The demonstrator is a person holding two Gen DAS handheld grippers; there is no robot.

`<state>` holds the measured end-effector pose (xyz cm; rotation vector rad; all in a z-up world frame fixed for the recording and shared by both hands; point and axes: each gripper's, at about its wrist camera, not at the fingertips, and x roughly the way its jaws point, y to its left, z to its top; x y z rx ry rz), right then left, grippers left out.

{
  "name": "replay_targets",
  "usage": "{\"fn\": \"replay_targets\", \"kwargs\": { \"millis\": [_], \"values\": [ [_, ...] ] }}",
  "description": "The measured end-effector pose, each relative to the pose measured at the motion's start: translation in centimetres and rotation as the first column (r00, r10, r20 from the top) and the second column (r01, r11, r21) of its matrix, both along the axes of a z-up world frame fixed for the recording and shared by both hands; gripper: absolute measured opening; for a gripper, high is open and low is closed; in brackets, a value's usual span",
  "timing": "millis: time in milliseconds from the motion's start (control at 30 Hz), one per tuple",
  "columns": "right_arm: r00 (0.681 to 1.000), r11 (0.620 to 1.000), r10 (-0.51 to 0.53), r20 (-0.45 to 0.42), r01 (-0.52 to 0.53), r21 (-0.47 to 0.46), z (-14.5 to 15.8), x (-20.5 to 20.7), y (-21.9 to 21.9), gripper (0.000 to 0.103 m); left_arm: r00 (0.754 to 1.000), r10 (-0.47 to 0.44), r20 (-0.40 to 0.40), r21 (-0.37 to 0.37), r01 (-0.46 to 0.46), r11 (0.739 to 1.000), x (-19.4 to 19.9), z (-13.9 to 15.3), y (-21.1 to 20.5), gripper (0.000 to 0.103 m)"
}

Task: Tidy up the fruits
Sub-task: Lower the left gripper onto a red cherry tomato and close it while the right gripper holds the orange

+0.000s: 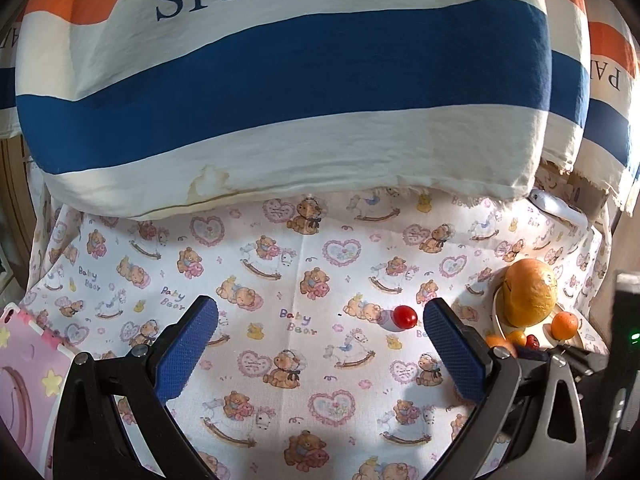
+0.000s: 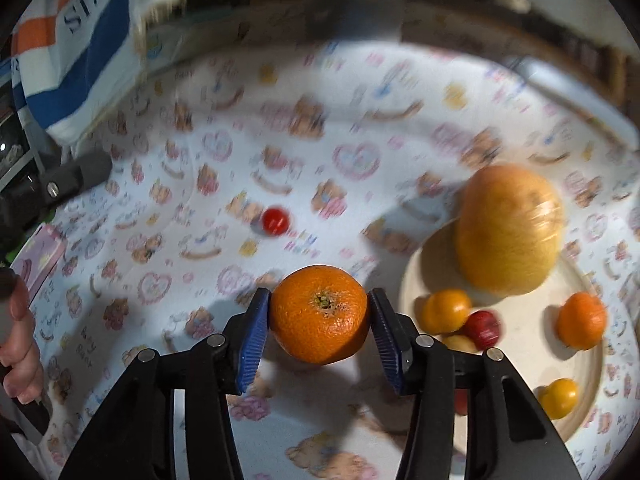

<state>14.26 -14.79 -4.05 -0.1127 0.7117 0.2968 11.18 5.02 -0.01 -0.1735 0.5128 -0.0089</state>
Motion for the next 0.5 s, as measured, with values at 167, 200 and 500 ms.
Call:
{"fn": "replay_targets", "kwargs": {
  "millis": [167,200,500],
  "values": [
    [0.987,0.994,-0.077,0.144,0.065,0.088,1.7,-1.5,-2.7,0.051,1.000,-0.017,0.009,0.015,0.017,1.000,-0.2,0.0,-0.5,0.102],
    [0.985,0.992,-0.087,0.150,0.072,0.104,1.9,-1.6,-3.0,0.051,1.000,-0.022,0.007,0.019,0.022,1.000,-0.2,0.0,-0.7,0.102],
    [0.941,0.971,-0.229,0.247,0.204,0.124,2.9,-2.5,-4.5,0.051,0.987,-0.100,-0.130,0.033,0.105,0.994,1.4,-1.4,-3.3,0.082]
  ]
}}
